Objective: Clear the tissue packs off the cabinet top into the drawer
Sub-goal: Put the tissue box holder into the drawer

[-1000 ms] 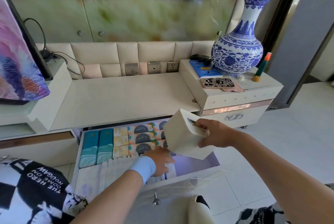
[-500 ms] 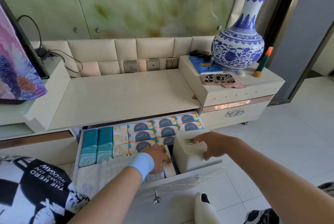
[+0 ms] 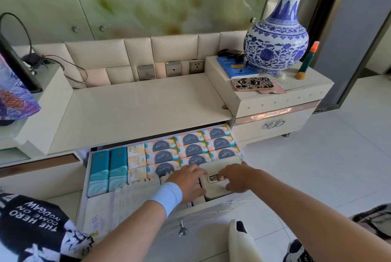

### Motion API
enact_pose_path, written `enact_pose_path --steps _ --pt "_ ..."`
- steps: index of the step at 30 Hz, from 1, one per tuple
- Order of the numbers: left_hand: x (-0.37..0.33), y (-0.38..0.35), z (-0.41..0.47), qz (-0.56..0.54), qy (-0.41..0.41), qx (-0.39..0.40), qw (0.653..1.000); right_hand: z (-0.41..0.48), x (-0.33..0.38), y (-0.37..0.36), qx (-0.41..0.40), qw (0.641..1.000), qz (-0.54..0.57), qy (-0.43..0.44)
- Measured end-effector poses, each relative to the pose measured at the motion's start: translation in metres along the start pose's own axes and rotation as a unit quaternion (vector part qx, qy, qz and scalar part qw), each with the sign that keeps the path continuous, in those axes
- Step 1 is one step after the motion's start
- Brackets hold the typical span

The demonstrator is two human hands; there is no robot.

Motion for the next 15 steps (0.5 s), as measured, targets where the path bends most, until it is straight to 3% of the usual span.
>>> enact_pose_path --steps 4,9,12,15 --pt "-0.004 -0.005 0.001 0.025 -0.003 0.035 0.999 0.001 0.008 0.001 -0.030 0.999 -0.018 -0.010" --pt "0.001 0.012 -0.010 -0.008 -0.007 0.039 0.999 -0.013 0.026 0.013 -0.195 0.980 -0.031 0.038" --pt "0.006 0.015 -0.030 0.033 -0.013 0.052 0.998 -0.025 0.042 0.011 -0.138 0.986 0.026 0.091" --pt "0.017 0.009 -0.051 0.088 0.000 0.067 0.994 -0.023 0.049 -0.002 -0.077 0.992 -0.018 0.098"
Point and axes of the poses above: each hand's wrist, its own z-axis towards the middle knuckle, its own y-axis out of the back of the hand, x = y × z, the point moved 1 cm from there along z, towards the middle knuckle, and after that the axes turned 4 degrees about x, right-handed, at the moved point
